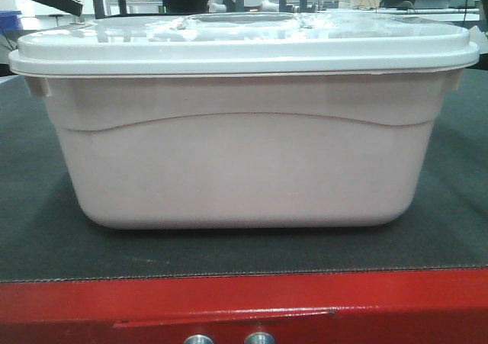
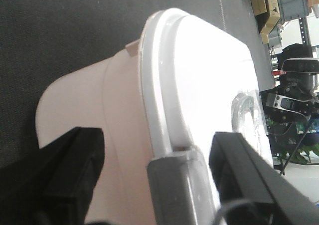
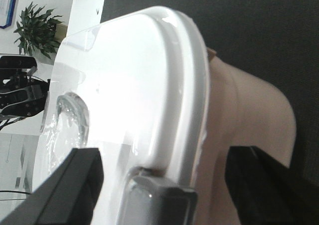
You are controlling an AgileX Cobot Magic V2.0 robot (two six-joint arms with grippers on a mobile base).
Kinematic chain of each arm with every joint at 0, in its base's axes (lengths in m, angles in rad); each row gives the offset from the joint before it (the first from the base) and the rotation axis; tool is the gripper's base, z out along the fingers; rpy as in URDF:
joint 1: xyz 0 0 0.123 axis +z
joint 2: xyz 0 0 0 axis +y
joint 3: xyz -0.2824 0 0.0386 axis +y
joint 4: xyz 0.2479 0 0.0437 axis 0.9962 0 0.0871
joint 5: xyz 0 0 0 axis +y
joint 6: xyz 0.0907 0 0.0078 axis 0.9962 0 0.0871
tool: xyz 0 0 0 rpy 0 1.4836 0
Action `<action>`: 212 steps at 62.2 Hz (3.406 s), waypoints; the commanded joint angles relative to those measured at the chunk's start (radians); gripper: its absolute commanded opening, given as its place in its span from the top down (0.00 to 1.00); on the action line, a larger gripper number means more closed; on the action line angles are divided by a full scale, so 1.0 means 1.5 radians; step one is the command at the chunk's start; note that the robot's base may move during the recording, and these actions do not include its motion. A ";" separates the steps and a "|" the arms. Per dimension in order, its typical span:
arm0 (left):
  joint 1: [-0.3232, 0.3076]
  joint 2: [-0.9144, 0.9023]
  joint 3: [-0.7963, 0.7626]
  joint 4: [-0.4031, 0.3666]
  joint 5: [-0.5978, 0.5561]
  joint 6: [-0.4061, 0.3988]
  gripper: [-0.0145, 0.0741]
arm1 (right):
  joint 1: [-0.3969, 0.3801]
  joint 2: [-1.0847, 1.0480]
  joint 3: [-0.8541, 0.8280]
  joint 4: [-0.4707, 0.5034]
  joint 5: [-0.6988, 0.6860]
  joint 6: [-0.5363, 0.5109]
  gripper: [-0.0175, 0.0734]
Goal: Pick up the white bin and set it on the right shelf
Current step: 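Close both grippers on the lid rims at the bin's two ends, then lift the pink bin off the mat with both grippers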
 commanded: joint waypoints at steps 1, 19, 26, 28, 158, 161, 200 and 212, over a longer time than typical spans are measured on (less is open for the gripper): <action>-0.002 -0.027 -0.018 -0.061 0.088 0.005 0.43 | 0.000 -0.028 -0.022 0.056 0.099 -0.013 0.14; -0.014 -0.027 -0.018 -0.072 0.088 0.002 0.43 | 0.000 -0.028 -0.022 0.058 0.099 -0.013 0.14; -0.031 -0.027 -0.018 -0.071 0.088 -0.001 0.43 | 0.000 -0.028 -0.022 0.061 0.099 -0.013 0.14; -0.035 -0.027 -0.018 -0.071 0.088 -0.001 0.43 | 0.000 -0.028 -0.022 0.062 0.099 -0.013 0.14; -0.076 -0.095 -0.270 -0.225 0.088 -0.104 0.98 | 0.001 -0.196 -0.038 0.415 0.099 0.035 0.75; -0.076 -0.095 -0.271 -0.225 0.088 -0.104 0.98 | 0.001 -0.199 -0.046 0.415 0.099 0.035 0.75; -0.076 -0.093 -0.271 -0.214 0.088 -0.104 0.98 | 0.001 -0.207 -0.068 0.415 0.099 0.039 0.75; -0.076 -0.093 -0.271 -0.214 0.086 -0.104 0.98 | 0.001 -0.207 -0.068 0.415 0.078 0.039 0.75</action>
